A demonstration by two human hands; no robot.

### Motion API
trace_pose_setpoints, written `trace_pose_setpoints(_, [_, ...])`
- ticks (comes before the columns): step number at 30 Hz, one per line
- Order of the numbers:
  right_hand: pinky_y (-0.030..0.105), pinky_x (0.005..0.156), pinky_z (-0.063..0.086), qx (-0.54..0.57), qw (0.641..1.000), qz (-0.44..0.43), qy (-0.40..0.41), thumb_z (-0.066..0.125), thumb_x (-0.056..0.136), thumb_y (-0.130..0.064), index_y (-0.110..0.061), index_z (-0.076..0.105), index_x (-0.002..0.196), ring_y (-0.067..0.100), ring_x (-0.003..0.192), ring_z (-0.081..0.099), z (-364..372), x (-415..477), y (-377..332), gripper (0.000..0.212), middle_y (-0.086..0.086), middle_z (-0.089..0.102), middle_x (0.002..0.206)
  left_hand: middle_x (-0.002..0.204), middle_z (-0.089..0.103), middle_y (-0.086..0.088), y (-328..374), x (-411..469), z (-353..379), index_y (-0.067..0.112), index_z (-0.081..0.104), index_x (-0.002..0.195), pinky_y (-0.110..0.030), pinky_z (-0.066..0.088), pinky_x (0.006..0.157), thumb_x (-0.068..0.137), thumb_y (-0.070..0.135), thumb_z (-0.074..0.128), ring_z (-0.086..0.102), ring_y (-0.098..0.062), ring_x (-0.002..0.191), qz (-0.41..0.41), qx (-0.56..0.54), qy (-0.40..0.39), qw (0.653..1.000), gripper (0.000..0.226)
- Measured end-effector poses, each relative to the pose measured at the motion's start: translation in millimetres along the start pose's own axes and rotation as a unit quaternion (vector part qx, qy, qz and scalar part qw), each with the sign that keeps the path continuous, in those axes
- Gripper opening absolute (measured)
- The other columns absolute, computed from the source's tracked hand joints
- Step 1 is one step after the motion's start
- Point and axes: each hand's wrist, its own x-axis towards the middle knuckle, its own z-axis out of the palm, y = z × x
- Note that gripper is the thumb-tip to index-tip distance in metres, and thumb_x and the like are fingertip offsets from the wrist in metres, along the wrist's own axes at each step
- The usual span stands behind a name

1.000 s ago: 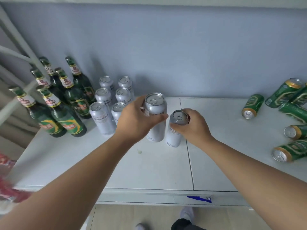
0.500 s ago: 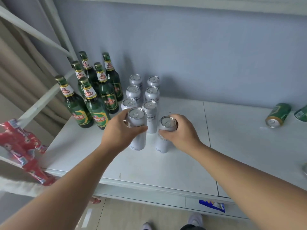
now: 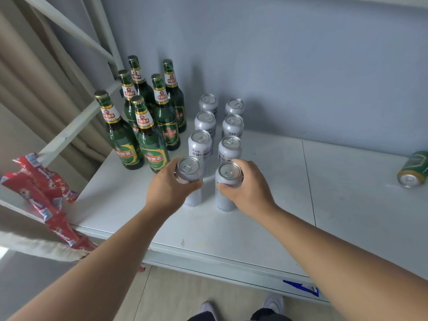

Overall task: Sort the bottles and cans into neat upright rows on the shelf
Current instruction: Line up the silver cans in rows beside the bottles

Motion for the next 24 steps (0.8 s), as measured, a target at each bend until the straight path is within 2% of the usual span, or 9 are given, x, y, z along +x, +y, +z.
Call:
trace_pose_setpoints(5, [0.030, 0.087, 0.049, 0.002, 1.000, -0.010, -0.016, 0.080, 0.076, -0.033, -0.031, 0.055, 0.119, 0.009, 0.102, 0.058, -10, -6, -1, 0.049, -0.010, 0.057, 0.116, 0.097, 0.066, 0.028, -1, 0, 7, 0.048, 0.056, 0.109, -0.029, 0.052, 0.077, 0.071, 0.040, 0.086, 0.060, 0.004, 0.092, 0.010, -0.013, -0.009, 1.000, 0.050])
trace_pose_setpoints(9, [0.030, 0.093, 0.049, -0.004, 1.000, -0.012, -0.022, 0.080, 0.077, -0.036, -0.034, 0.050, 0.130, 0.005, 0.109, 0.057, -12, -6, 6, 0.061, -0.015, 0.056, 0.125, 0.098, 0.063, 0.035, -5, -1, 9, 0.054, 0.051, 0.111, -0.027, 0.052, 0.081, 0.072, 0.041, 0.085, 0.058, 0.010, 0.093, 0.018, -0.015, -0.017, 1.000, 0.054])
trace_pose_setpoints(14, [0.034, 0.093, 0.051, -0.024, 0.999, -0.025, -0.021, 0.077, 0.078, -0.039, -0.037, 0.043, 0.135, 0.008, 0.109, 0.057, -10, -12, 10, 0.066, -0.014, 0.052, 0.127, 0.103, 0.057, 0.039, -17, -6, 13, 0.046, 0.048, 0.129, -0.033, 0.052, 0.089, 0.074, 0.040, 0.085, 0.058, -0.005, 0.102, 0.024, -0.009, -0.016, 1.000, 0.067])
trace_pose_setpoints(24, [0.033, 0.095, 0.048, -0.008, 1.000, -0.016, -0.009, 0.079, 0.079, -0.033, -0.029, 0.044, 0.136, 0.011, 0.112, 0.054, -1, -11, 9, 0.067, -0.006, 0.048, 0.128, 0.111, 0.065, 0.020, -25, -9, 20, 0.042, 0.050, 0.135, -0.037, 0.052, 0.092, 0.078, 0.041, 0.082, 0.059, -0.008, 0.108, -0.001, -0.009, -0.019, 1.000, 0.065])
